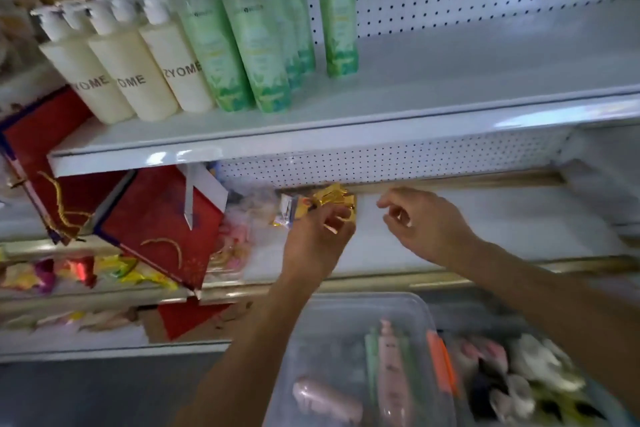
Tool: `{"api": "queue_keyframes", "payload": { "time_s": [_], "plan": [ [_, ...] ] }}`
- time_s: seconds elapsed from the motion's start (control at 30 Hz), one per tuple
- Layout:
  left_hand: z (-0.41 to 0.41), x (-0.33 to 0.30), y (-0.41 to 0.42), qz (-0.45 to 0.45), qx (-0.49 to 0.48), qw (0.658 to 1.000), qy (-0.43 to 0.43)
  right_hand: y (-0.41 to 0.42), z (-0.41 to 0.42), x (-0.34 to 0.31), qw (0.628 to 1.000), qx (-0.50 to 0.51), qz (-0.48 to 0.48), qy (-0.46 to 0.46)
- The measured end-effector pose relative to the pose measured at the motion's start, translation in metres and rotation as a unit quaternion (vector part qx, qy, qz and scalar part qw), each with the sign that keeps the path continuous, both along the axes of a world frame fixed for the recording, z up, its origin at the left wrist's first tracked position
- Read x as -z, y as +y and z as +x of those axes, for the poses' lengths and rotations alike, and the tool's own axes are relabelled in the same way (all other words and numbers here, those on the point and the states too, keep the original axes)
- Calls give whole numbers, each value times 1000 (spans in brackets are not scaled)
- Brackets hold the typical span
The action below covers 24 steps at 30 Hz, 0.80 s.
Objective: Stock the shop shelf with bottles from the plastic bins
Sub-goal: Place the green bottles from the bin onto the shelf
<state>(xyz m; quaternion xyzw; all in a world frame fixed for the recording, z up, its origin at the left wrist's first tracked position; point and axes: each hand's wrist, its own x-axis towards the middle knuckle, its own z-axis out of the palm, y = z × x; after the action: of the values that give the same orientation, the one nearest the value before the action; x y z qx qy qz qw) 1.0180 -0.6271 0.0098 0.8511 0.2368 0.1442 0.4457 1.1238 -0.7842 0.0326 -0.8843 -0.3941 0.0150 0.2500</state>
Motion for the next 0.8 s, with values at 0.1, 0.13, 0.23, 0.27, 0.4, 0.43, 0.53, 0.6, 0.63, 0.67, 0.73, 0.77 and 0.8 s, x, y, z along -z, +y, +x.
{"api": "queue_keyframes", "payload": {
  "time_s": [0.1,0.13,0.23,0.27,0.4,0.43,0.53,0.6,0.63,0.67,0.73,0.77,0.8],
  "plan": [
    [-14,45,-4,-52,17,996,66,-6,-12,51,994,21,-55,93],
    [-18,61,-4,-66,23,994,84,-7,-14,70,989,33,-76,122],
    [-26,118,-5,-123,10,984,131,-9,-24,139,969,59,-114,213],
    [-29,142,-4,-147,-5,977,156,-10,-29,163,960,67,-121,244],
    [-39,207,-7,-228,-14,939,256,-15,-53,249,911,115,-171,356],
    [-40,220,-8,-244,-14,931,271,-17,-58,267,898,122,-192,378],
    [-39,265,-13,-279,-21,910,306,-20,-71,309,864,151,-232,420],
    [-37,293,-17,-299,-21,894,332,-22,-76,331,855,173,-236,428],
    [-36,307,-18,-310,-24,886,345,-22,-78,341,853,183,-232,430],
    [-34,319,-20,-317,-26,878,357,-22,-80,349,852,194,-226,430],
    [-32,341,-23,-313,-21,870,380,-22,-82,360,853,214,-226,418],
    [-30,349,-25,-299,-14,870,392,-21,-83,363,857,220,-231,404],
    [-30,358,-27,-291,-12,869,400,-21,-83,367,865,223,-237,383]
  ]
}}
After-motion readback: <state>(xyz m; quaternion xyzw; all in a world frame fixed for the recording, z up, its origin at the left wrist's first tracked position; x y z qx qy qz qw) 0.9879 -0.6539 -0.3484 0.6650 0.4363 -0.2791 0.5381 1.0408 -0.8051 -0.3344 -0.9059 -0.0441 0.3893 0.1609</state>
